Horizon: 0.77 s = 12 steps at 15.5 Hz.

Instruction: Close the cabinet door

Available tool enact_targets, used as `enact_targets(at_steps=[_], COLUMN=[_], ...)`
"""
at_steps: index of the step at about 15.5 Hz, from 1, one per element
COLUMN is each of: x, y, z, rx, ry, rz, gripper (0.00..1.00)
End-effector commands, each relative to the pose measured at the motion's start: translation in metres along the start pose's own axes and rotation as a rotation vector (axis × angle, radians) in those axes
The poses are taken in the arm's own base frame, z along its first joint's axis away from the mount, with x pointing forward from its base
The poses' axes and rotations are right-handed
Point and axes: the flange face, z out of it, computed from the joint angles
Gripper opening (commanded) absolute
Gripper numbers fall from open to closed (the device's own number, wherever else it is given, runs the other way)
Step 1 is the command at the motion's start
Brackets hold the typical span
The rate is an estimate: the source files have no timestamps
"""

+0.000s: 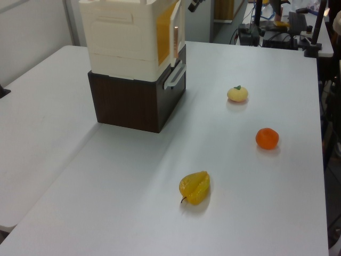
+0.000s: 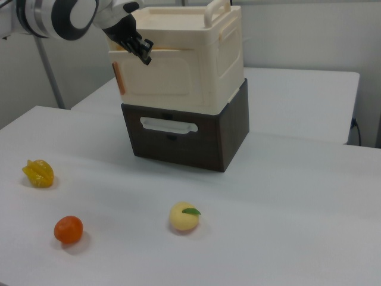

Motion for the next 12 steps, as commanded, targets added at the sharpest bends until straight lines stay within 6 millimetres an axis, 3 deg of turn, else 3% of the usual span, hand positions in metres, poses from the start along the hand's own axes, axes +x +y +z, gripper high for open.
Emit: enact_targets(at_steps=[1,7,12], x=[0.002,0.008,0.011], y=[-0.009,-0.011,-0.012], z=[0.017,0.03,0.028], rx=[0.024,0.031,0.043], ry=[0.061,0.126,0.167], rz=[0.025,0.05,0.053], gripper=[0.0,0.0,0.0])
